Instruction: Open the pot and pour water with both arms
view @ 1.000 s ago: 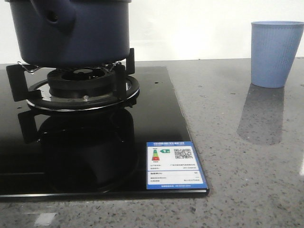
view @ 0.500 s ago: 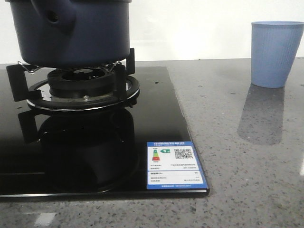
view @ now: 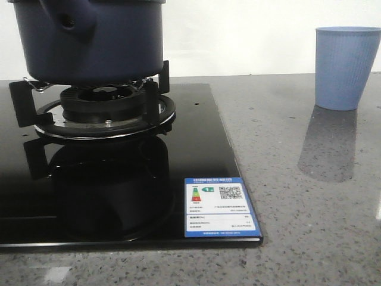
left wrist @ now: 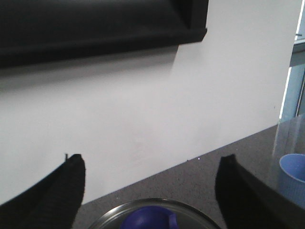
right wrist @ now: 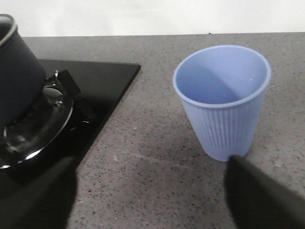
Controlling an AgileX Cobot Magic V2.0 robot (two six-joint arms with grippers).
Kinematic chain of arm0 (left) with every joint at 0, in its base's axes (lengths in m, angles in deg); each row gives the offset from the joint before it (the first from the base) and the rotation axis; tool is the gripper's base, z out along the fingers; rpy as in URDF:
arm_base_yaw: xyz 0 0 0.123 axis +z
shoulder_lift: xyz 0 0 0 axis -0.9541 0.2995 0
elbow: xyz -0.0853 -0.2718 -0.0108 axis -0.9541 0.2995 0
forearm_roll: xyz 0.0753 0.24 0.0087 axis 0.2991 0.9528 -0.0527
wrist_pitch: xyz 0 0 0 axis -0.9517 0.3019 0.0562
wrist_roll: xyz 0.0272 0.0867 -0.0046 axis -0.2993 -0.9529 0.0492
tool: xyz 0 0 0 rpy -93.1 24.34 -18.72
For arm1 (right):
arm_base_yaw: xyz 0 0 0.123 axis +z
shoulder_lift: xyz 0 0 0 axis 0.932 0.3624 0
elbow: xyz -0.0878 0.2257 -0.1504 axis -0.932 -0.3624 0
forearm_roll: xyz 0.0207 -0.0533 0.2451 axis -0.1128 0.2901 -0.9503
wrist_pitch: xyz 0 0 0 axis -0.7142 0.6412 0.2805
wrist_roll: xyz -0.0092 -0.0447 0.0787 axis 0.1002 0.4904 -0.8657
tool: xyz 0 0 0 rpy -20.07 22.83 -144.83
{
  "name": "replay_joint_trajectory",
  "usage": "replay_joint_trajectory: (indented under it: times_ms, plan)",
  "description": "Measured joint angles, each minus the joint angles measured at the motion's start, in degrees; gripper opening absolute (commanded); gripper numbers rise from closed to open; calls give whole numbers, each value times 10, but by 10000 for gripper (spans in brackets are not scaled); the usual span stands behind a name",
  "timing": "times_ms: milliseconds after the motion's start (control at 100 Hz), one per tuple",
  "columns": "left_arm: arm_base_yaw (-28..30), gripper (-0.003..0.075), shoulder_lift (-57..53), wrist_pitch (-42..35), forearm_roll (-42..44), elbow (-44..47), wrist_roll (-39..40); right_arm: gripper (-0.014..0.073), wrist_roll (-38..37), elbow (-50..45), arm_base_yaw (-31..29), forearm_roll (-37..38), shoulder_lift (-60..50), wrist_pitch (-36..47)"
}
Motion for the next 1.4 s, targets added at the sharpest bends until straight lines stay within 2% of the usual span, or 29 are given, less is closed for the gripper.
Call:
replay_joint_trajectory:
  times_ms: [120, 130, 140, 350, 520, 700, 880, 970, 1080, 1240, 1400]
  plan:
    - [15, 17, -37, 18, 10, 1, 0, -77, 0, 0, 0, -15, 0, 17]
    - [17, -17, -39, 19, 11, 1, 0, -71, 0, 0, 0, -17, 0, 18]
    - [19, -19, -43, 22, 12, 3, 0, -66, 0, 0, 0, -17, 0, 21]
    - [79, -19, -113, 56, 18, 56, 0, -62, -2, 0, 0, -49, -8, 51]
    - [119, -19, -201, 58, 18, 137, 0, -64, -2, 0, 0, -67, -45, 36]
    - [129, -19, -286, 24, 10, 202, 0, -69, -2, 0, 0, -83, -86, 32]
    - [129, -19, -306, 14, 8, 225, 0, -35, -2, 0, 0, -76, -103, 28]
    - [129, -19, -311, 16, 8, 234, 0, -36, -2, -1, 0, -71, -127, -4]
    - [129, -19, -332, 5, 6, 264, 0, -36, -1, -21, 1, -71, -171, -83]
    - [129, -19, -392, -31, -14, 348, 0, -36, -1, -113, 18, -70, -259, -205]
    - [129, -19, -461, -54, -46, 448, 0, -37, 0, -215, 67, -33, -351, -254]
